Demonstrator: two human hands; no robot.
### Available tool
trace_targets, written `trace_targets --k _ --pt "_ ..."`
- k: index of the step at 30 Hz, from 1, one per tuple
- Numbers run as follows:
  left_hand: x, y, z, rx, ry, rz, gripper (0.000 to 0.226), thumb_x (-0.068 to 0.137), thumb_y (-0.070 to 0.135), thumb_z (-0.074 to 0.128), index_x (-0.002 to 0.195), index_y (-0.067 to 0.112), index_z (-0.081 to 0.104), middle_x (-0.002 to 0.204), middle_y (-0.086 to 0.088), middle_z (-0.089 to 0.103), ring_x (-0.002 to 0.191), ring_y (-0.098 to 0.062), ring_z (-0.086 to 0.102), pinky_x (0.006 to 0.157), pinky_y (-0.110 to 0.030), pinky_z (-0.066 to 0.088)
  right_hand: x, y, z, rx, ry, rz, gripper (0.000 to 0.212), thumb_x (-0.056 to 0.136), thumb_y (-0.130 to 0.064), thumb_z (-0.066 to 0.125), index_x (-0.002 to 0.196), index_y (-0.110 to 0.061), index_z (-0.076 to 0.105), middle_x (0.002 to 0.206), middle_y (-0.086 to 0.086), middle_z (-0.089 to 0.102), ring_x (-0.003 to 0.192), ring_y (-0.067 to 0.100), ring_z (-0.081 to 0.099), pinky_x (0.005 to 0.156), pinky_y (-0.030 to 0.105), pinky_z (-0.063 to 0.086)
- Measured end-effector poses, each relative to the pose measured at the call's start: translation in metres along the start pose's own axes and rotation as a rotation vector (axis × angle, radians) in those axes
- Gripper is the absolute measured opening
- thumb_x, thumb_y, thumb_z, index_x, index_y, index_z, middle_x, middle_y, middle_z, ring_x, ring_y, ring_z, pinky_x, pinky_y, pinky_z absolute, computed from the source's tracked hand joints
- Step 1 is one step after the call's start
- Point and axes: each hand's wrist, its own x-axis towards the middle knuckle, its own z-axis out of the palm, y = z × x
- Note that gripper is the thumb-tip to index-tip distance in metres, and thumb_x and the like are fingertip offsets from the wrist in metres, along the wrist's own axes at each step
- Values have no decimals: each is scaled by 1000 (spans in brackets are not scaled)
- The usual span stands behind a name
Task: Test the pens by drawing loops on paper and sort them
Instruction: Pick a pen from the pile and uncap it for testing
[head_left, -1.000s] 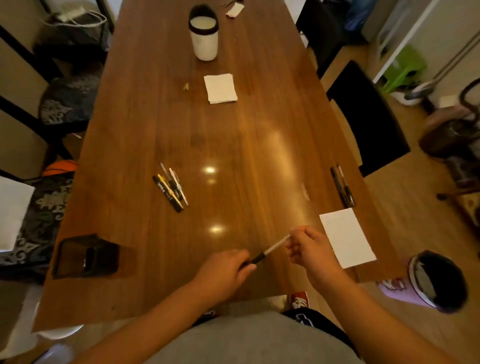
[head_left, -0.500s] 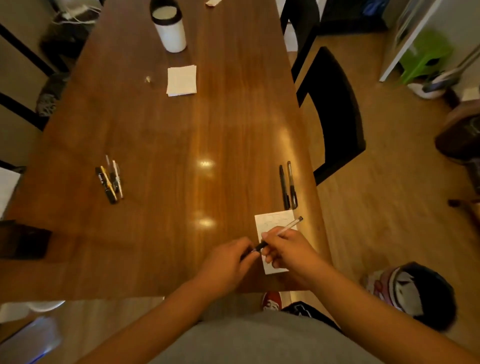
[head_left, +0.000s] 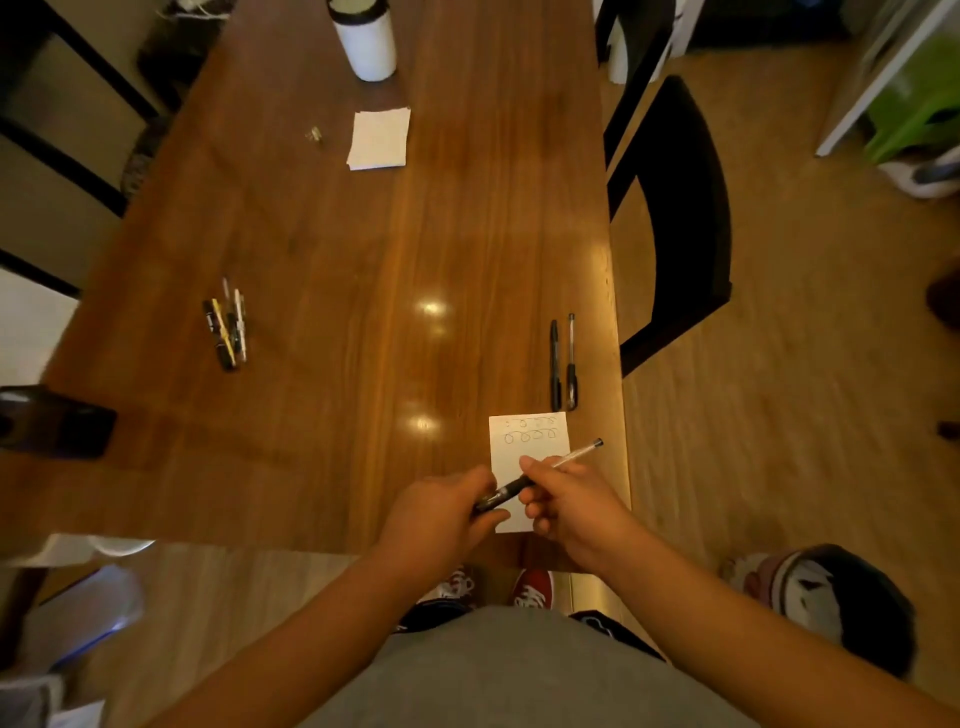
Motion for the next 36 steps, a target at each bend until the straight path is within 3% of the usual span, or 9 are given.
trace_targets --k 4,8,12,15,20,25,27,31,36 --pt "3 -5 -2 139 47 135 25 96 46 49 97 23 58 84 4 65 69 -11 53 60 -25 41 3 -2 1 36 17 40 21 95 -28 62 97 -8 60 62 2 61 53 10 54 46 19 43" --pt "10 -9 -3 179 1 134 35 99 49 38 109 25 61 93 5 67 77 -13 59 69 -27 48 7 -7 2 65 22 47 19 97 -25 60 99 -7 57 62 2 57 52 9 49 47 18 39" --pt "15 -9 -11 -62 -45 67 29 97 44 48 105 24 66 87 5 67 73 -9 59 63 -23 46 10 -11 0 68 4 47 14 96 -23 60 94 -9 57 60 2 56 50 8 48 45 17 38" --pt "19 -8 -21 -249 -138 28 25 96 40 52 90 23 68 74 6 64 64 -8 57 58 -23 44 11 -16 -4 53 -28 22 15 96 -23 60 91 -9 58 60 3 56 50 8 48 44 17 38" --pt "24 -6 -34 -552 -274 -59 26 97 34 53 74 29 64 67 3 69 62 -7 65 65 -26 52 17 -21 -7 48 -98 15 16 96 -23 60 87 -10 59 61 3 55 50 9 47 44 17 37" --pt "21 -24 -48 -757 -330 -146 26 96 33 54 81 17 68 65 -3 69 61 -18 67 70 -36 56 26 -29 -43 395 87 -5 11 96 -20 58 93 -9 60 60 -1 50 45 6 43 38 15 34" --pt "18 -36 -48 -655 -334 -157 25 97 36 53 84 20 67 69 -1 69 65 -15 67 73 -36 57 24 -33 -62 290 203 -32 12 96 -22 58 92 -10 59 60 -1 52 47 7 45 41 17 37" --pt "22 -42 -30 -236 -321 -59 21 98 41 46 97 27 61 83 7 63 72 -8 58 64 -24 46 31 -22 -46 -263 322 -168 18 97 -28 56 93 -13 66 71 1 65 60 10 59 52 19 48" --pt "32 -31 8 82 -284 274 32 98 41 45 114 19 61 114 1 58 104 -15 54 82 -28 46 46 -2 -19 -568 381 -330 13 97 -31 57 100 -23 67 92 -3 70 78 11 69 63 21 54"
